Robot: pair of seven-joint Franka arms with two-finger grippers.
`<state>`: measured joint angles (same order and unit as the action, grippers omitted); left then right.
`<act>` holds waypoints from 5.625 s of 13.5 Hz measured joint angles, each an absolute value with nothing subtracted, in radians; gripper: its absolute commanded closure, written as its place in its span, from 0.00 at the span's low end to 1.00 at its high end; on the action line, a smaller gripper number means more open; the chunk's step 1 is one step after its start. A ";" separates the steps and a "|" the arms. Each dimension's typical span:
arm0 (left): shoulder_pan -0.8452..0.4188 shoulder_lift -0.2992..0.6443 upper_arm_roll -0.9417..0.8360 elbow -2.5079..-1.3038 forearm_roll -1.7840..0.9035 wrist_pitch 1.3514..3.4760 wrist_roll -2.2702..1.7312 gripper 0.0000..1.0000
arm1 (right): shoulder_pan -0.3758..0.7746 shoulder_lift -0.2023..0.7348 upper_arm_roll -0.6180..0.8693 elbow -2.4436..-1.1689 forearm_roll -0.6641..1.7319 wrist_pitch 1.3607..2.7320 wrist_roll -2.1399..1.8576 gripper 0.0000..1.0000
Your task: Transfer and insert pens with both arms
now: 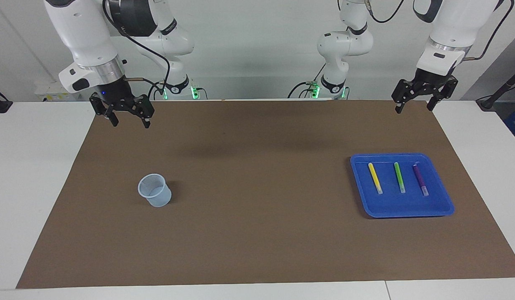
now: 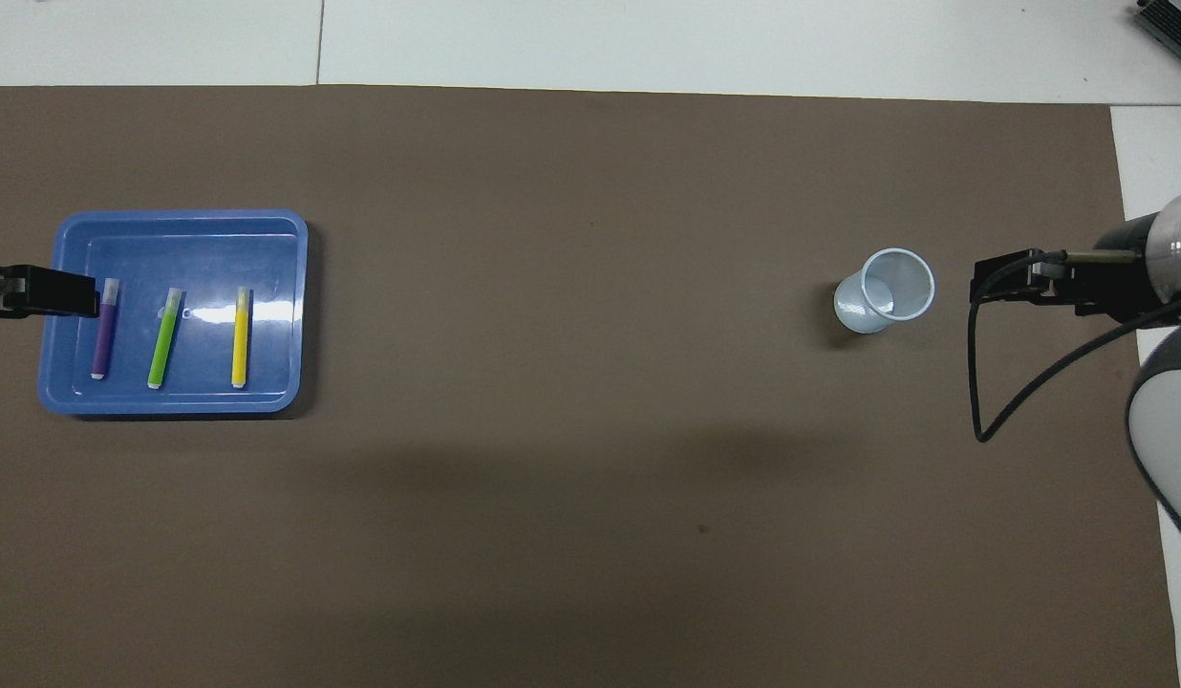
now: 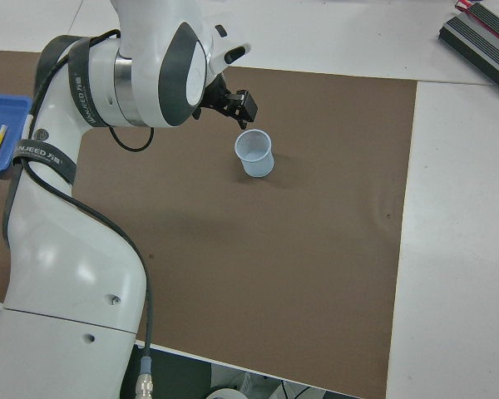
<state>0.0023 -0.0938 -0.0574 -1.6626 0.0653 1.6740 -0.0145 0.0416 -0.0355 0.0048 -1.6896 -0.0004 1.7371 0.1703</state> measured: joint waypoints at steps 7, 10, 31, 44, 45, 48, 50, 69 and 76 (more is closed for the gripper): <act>0.002 -0.094 -0.057 -1.663 0.065 1.674 -0.014 0.00 | 0.042 -0.109 0.005 -1.687 0.000 1.702 0.170 0.00; 0.002 -0.094 -0.057 -1.663 0.065 1.674 -0.014 0.00 | 0.046 -0.163 0.008 -1.691 0.000 1.672 0.170 0.00; 0.002 -0.094 -0.057 -1.663 0.065 1.673 -0.014 0.00 | 0.091 -0.161 0.023 -1.731 0.107 1.750 0.162 0.00; 0.047 -0.094 -0.051 -1.663 0.065 1.644 -0.014 0.00 | 0.111 -0.154 0.021 -1.811 0.367 1.752 0.397 0.00; 0.046 -0.094 -0.052 -1.663 0.065 1.644 -0.014 0.00 | 0.112 -0.153 0.021 -1.816 0.368 1.756 0.399 0.00; 0.046 -0.095 -0.051 -1.663 0.065 1.644 -0.014 0.00 | 0.163 -0.152 0.025 -1.835 0.364 1.850 0.389 0.00; 0.046 -0.095 -0.052 -1.663 0.065 1.646 -0.012 0.00 | 0.217 -0.152 0.030 -1.861 0.358 1.898 0.391 0.00; 0.078 -0.027 -0.057 -2.103 -0.064 2.118 -0.030 0.21 | 0.350 -0.030 0.029 -1.943 0.411 2.279 0.470 0.00; 0.050 0.114 -0.055 -2.187 -0.066 2.388 -0.030 0.27 | 0.399 0.076 0.029 -1.870 0.411 2.378 0.476 0.00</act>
